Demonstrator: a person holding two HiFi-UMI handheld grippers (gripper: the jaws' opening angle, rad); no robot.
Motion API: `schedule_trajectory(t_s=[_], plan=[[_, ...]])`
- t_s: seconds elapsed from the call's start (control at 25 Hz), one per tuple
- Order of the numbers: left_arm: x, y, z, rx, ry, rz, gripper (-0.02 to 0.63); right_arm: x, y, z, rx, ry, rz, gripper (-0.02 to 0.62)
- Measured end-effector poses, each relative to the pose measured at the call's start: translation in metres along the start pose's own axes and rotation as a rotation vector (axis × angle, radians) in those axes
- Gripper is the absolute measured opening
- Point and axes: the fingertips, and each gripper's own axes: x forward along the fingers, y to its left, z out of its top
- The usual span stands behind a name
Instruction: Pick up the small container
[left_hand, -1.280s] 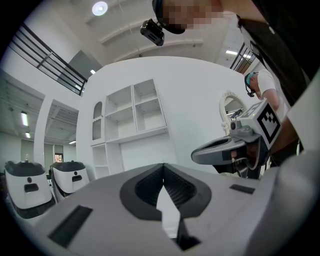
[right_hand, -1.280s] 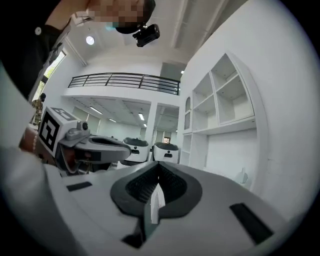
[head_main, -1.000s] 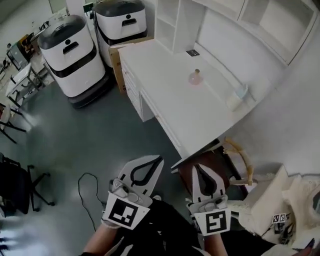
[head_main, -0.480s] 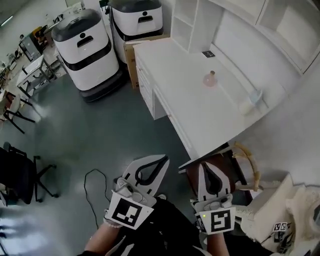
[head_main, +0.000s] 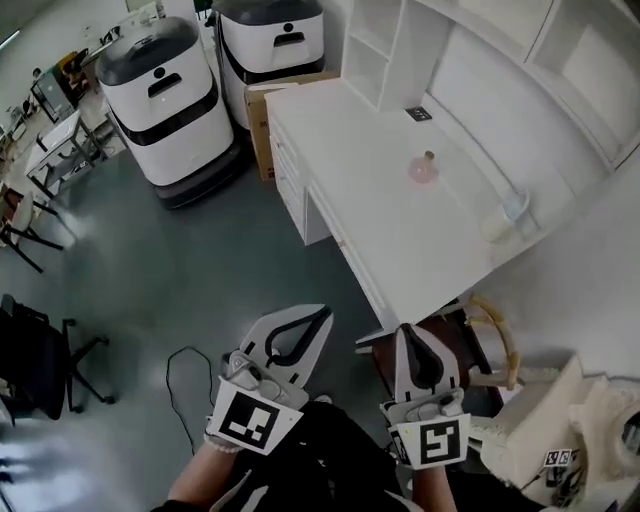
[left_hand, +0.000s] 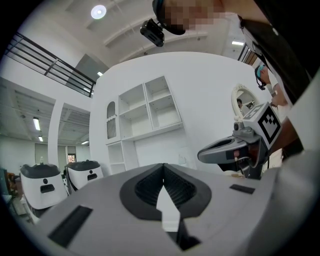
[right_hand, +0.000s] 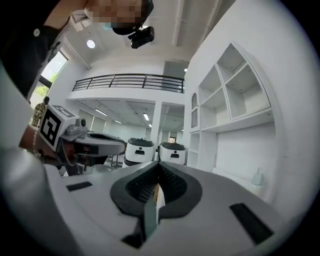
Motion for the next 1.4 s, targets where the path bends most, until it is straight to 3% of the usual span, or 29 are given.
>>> schedule_trajectory(t_s=[0.8, 1.4], plan=[[0.033, 0.129, -0.029, -0.008, -0.036, -0.092, 0.002, 0.124, 0.015, 0.020, -0.003, 0.025, -0.099, 0.002], [0.034, 0.200, -0.051, -0.016, -0.090, -0.197, 0.002, 0.185, 0.038, 0.030, -0.024, 0.040, -0.236, 0.002]])
